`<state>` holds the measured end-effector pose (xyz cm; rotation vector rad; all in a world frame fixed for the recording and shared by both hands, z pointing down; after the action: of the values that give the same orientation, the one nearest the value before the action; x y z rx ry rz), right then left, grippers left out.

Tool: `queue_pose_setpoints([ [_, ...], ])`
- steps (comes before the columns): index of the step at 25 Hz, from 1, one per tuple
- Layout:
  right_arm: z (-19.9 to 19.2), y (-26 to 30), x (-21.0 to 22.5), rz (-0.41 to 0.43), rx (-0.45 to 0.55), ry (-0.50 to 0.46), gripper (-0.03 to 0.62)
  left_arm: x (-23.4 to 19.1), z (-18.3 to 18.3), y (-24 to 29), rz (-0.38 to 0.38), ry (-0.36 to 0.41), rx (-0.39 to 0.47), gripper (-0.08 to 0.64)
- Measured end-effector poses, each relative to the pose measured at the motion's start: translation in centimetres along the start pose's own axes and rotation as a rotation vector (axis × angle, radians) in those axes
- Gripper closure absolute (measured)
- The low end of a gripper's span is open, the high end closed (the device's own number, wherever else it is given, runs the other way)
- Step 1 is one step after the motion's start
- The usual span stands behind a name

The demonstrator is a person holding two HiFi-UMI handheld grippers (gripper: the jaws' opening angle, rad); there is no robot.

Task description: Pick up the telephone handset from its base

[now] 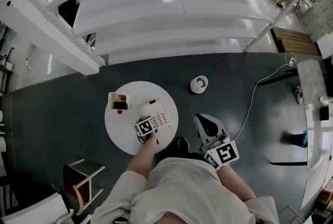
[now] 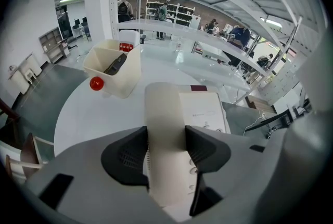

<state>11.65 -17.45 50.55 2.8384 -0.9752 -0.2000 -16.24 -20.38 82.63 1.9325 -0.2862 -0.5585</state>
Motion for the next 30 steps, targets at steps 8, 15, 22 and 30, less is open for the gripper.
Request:
queue_pose_setpoints([
  [8, -0.4, -1.0, 0.4, -0.024, -0.003, 0.007, 0.583, -0.8, 0.7, 0.3, -0.023, 0.013, 0.062, 0.327],
  [15, -0.4, -1.1, 0.4, -0.024, 0.003, 0.007, 0.584, -1.0, 0.7, -0.2, -0.053, 0.002, 0.067, 0.328],
  [22, -0.4, -1.5, -0.1, -0.025, 0.008, 0.006, 0.583, -0.9, 0.3, -1.0, -0.091, 0.047, 0.086, 0.327],
  [30, -0.3, -2.0, -0.7, -0.016, 0.015, 0.005, 0.583, -0.2, 0.4, -2.7, -0.128, 0.151, 0.149, 0.328],
])
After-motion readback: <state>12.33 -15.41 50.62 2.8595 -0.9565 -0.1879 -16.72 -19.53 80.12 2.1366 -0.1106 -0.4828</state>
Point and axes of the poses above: the fingertips, and each gripper's own axes: y forward along the fingers, x to its right, z out of its top, the point moved 7 cm from there along -y, backward along the fingers, and after that the axes turned 13 degrees about -y, right-handed, at the moved point
